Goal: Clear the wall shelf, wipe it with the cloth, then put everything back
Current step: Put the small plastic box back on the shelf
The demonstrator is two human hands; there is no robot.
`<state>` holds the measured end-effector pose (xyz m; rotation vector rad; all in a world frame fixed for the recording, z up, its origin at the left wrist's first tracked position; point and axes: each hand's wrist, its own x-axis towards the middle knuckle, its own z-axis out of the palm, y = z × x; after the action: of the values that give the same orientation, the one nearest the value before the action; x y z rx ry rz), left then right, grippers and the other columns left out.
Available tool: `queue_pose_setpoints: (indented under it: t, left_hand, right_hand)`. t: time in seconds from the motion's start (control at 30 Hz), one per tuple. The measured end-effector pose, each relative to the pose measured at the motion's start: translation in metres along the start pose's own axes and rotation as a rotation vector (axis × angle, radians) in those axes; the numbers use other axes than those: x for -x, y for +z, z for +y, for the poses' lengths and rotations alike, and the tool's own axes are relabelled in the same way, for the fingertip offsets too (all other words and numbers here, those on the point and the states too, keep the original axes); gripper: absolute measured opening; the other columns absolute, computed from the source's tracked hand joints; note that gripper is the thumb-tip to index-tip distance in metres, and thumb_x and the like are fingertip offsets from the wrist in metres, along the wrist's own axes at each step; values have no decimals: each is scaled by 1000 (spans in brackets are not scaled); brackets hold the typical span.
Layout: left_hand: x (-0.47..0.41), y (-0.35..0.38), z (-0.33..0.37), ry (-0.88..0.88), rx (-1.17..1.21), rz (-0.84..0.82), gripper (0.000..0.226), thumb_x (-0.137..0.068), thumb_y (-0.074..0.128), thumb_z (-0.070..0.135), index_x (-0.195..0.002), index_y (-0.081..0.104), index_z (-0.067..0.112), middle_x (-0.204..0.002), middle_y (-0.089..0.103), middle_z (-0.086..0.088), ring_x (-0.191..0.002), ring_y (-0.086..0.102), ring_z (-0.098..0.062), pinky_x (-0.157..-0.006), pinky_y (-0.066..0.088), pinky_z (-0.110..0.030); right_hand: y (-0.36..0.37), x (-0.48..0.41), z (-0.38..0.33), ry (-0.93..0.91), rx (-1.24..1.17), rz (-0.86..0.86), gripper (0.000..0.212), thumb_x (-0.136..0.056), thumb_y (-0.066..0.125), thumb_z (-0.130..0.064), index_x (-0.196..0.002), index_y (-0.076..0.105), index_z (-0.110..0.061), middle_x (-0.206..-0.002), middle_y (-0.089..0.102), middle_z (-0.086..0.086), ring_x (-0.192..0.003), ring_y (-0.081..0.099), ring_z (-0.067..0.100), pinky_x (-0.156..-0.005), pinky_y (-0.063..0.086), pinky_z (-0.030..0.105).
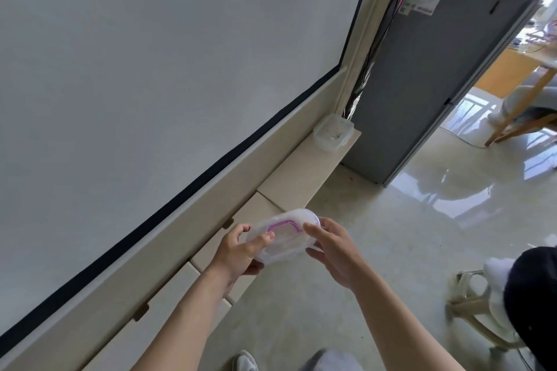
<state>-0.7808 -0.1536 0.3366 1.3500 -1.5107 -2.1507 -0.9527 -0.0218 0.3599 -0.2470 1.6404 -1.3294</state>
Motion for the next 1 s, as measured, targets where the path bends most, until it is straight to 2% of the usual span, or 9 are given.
queue_pose_setpoints:
  t: [0.1,0.23,0.33,0.4,0.47,0.53,0.63,0.8,1.0]
  left_hand:
    - [-30,11,13,-14,21,5,63,-59,87,49,-108,63,18,-96,69,-13,-68,61,-25,-60,54,-32]
    - [-74,30,27,-17,1,52,67,-55,86,52,-109,65,18,-97,70,-9,-70,66,-24,-63,57,-34]
    - [-122,52,42,-12,-17,88,60,-59,85,52,-105,69,17,-102,71,-11,-71,67,-22,-66,62,-38]
    - [-157,68,52,-16,-20,113,58,-60,84,53,-104,70,19,-103,72,-9,-77,69,-22,-72,63,-42]
    - [-192,84,59,-39,-20,163,59,-59,84,56,-106,70,23,-104,74,-7,-85,72,-24,-75,63,-43]
    - [-228,100,65,-70,13,206,64,-59,86,56,-111,68,22,-107,73,-6,-92,73,-26,-77,63,-42]
    - [-278,119,68,-114,49,265,67,-64,90,50,-116,63,19,-113,69,-6,-99,71,-27,-81,62,-43]
    - [-354,141,57,-171,87,355,41,-81,82,34,-112,61,18,-115,67,-9,-101,69,-31,-82,62,-46]
    - [-420,151,29,-222,107,394,33,-86,78,33,-113,66,17,-114,70,-10,-99,70,-27,-81,62,-42]
  right_hand:
    - [-9,-30,-14,10,-6,7,27,-95,66,-22,-119,63,-11,-109,71,10,-93,69,17,-74,54,25]
    - [-27,-78,-29,23,-10,4,27,-95,65,-22,-119,65,-11,-113,71,15,-96,69,21,-80,56,29]
    - [-50,-133,-47,53,-21,-21,27,-95,65,-20,-120,64,-9,-114,71,16,-94,69,19,-79,57,28]
    - [-67,-175,-57,71,-29,-38,27,-95,65,-19,-120,65,-10,-115,71,16,-98,69,22,-88,58,34]
    - [-83,-219,-65,97,-15,-60,26,-94,66,-20,-120,65,-13,-115,71,15,-108,68,28,-99,54,43]
    - [-98,-263,-73,112,10,-72,28,-92,67,-21,-119,66,-17,-113,73,10,-112,66,29,-101,51,46]
    - [-116,-324,-77,127,47,-89,27,-90,69,-20,-117,65,-19,-114,72,6,-112,66,27,-99,52,45]
    - [-135,-411,-67,174,86,-96,29,-90,70,-17,-119,66,-18,-115,71,4,-111,66,23,-93,51,36]
    - [-148,-479,-41,221,100,-95,28,-90,70,-16,-117,66,-19,-114,70,2,-111,65,21,-95,50,35]
